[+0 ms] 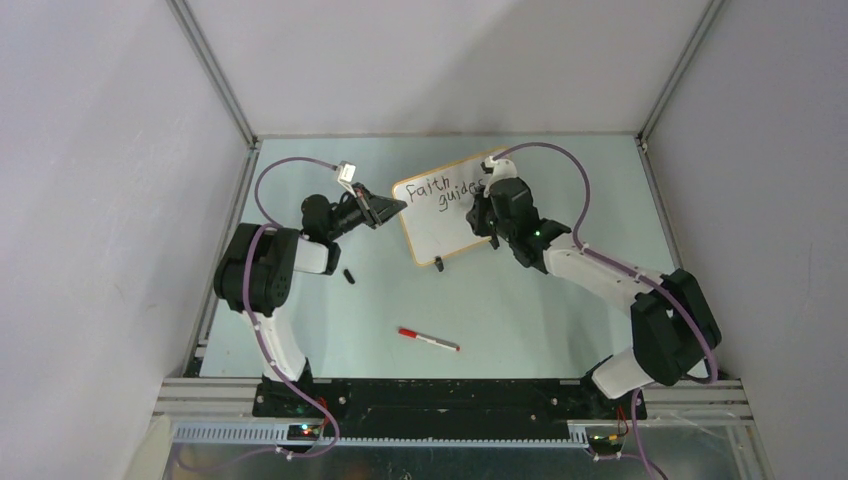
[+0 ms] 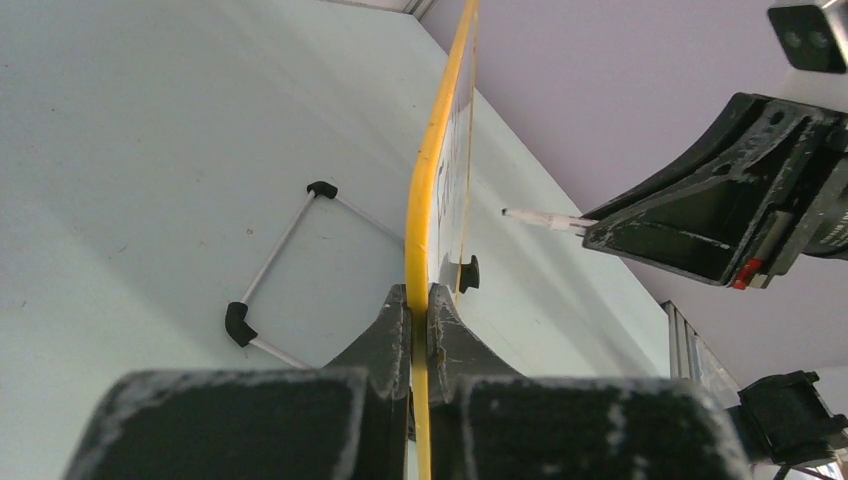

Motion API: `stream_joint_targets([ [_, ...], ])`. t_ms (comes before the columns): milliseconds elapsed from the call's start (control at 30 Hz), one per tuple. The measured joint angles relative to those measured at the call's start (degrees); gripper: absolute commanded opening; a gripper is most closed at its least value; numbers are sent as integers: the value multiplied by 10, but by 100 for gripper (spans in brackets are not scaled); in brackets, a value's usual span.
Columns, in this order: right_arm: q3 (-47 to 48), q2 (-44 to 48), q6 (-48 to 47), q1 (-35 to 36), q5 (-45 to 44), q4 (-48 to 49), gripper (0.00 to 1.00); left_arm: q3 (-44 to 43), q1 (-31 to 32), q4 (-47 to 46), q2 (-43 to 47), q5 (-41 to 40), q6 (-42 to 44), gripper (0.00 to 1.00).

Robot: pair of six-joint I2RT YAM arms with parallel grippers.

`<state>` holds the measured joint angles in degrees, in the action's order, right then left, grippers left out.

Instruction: Write a sentence on the whiteboard

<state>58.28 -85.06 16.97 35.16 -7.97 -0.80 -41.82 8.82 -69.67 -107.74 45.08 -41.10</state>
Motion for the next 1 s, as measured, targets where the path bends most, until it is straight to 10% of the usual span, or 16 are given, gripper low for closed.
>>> stream_joint_targets([
  [1000, 3, 95, -6, 5, -35, -22, 0, 3, 4, 48, 27, -14, 27, 0],
])
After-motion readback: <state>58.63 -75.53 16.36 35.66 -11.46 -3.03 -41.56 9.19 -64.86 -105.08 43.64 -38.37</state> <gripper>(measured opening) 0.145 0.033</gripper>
